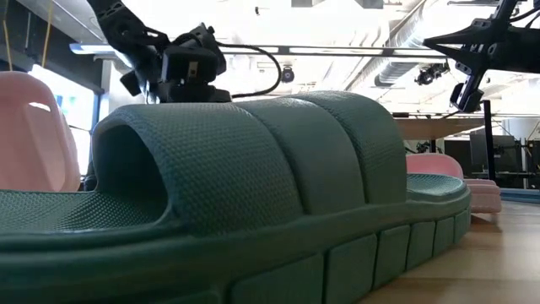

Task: Pick and place slides into the shelf
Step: Put the top blue slides on the shelf

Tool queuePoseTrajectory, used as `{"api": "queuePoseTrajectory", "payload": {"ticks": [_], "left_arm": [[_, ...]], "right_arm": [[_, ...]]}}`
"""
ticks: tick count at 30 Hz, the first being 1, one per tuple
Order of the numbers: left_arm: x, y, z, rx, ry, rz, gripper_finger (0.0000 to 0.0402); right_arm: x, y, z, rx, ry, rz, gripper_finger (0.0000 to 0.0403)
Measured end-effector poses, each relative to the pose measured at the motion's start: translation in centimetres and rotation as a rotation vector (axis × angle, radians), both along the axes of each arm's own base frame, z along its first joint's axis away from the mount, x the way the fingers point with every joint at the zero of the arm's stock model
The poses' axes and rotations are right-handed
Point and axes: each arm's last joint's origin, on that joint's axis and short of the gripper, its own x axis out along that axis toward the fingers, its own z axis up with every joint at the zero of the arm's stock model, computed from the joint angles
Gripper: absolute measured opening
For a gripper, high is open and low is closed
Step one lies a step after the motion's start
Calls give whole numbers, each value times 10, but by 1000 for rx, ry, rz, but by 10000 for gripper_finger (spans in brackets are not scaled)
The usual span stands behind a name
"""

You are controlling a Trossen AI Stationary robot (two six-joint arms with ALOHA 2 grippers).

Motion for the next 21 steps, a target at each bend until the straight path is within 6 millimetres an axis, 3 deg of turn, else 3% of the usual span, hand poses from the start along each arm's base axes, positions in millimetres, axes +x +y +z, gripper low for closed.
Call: {"api": "queuePoseTrajectory", "payload": {"ticks": [9,15,21], "left_arm": [[3,2,-6,51,9,34,247],[14,5,-19,10,-21,69,235],[19,6,-18,33,-87,75,209]], "right_arm": [[0,0,-1,0,15,2,0],[0,0,-3,-18,33,-2,0],[1,0,-3,-18,38,-2,0]]}}
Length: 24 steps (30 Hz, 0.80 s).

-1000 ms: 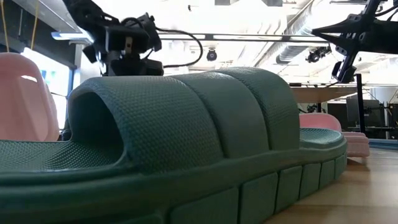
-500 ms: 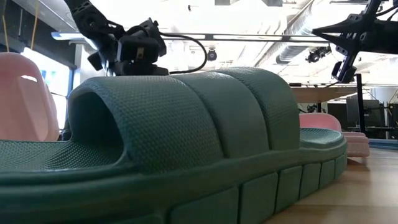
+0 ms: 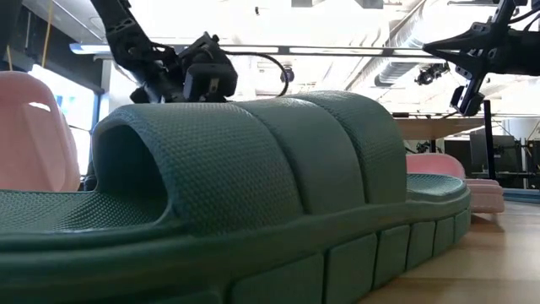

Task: Pick and place slides into the shelf
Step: Put the top blue slides on the shelf

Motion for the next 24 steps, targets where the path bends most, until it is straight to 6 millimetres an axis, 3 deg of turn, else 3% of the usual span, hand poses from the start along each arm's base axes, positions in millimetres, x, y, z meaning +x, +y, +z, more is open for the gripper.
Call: {"api": "queuePoseTrajectory", "payload": {"ticks": [5,13,18,24], "left_arm": [[5,2,5,28,-79,7,150],[13,4,15,64,-207,10,13],[17,2,27,52,-305,4,16],[15,-5,69,50,-504,-21,10]], "right_arm": [[0,0,0,-1,1,0,0],[0,0,0,0,0,0,0],[-1,0,7,24,-81,8,0],[-8,1,28,-79,-299,30,0]]}}
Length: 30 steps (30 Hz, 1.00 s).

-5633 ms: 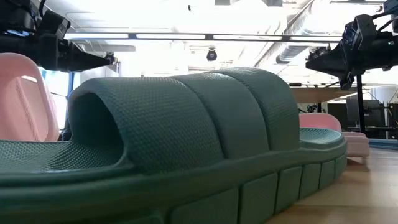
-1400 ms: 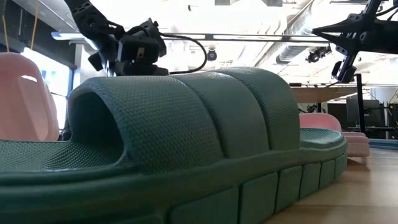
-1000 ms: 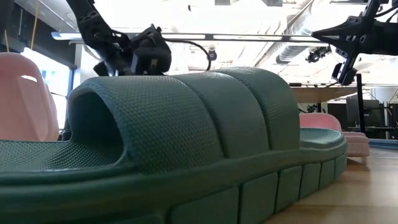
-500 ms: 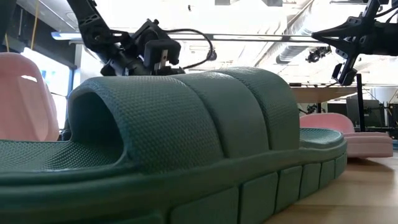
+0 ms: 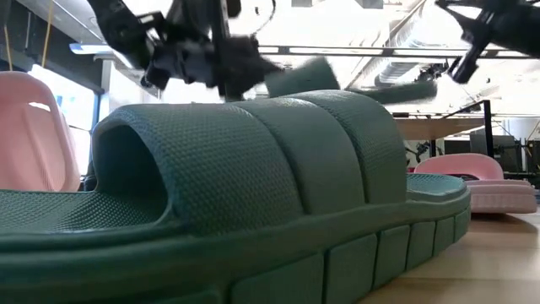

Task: Pick and place slides into the shelf
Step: Put the top blue slides on the shelf

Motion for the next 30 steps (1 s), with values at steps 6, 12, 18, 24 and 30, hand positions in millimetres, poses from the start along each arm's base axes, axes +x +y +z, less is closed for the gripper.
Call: {"api": "queuePoseTrajectory", "payload": {"ticks": [6,12,18,24,30], "left_arm": [[-16,-2,44,40,-141,23,5],[-37,-6,77,95,-178,7,2],[-43,-1,121,293,-33,-14,2],[-47,17,176,537,123,-22,1],[-51,34,214,677,161,-34,0]], "right_arm": [[0,1,1,-51,-11,19,1],[2,1,-3,3,40,49,28],[-6,0,27,-82,29,-37,89],[-21,-2,83,-207,273,-145,119],[-4,-2,109,-200,657,-80,119]]}}
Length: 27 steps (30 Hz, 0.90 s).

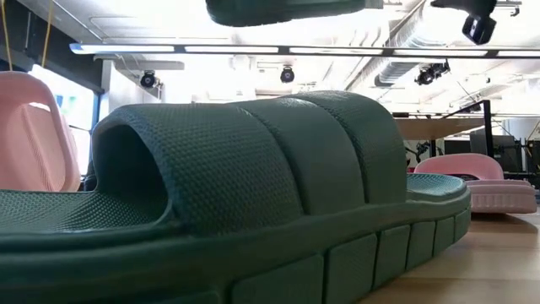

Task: Pick and place slides into the shelf
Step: Put the top blue slides on the shelf

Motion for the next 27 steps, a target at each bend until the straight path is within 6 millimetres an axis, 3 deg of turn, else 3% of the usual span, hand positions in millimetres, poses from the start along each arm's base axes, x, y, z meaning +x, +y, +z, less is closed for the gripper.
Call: {"api": "queuePoseTrajectory", "payload": {"ticks": [7,18,22,27], "left_arm": [[8,4,-7,34,106,-51,0],[10,-3,-18,70,192,-140,0],[8,-4,-21,71,231,-147,0],[7,-5,-21,82,235,-155,0]], "right_arm": [[42,-10,28,-117,110,29,119],[76,-53,63,-154,318,186,119],[93,-60,63,-126,417,257,119],[122,-63,52,-73,389,380,119]]}}
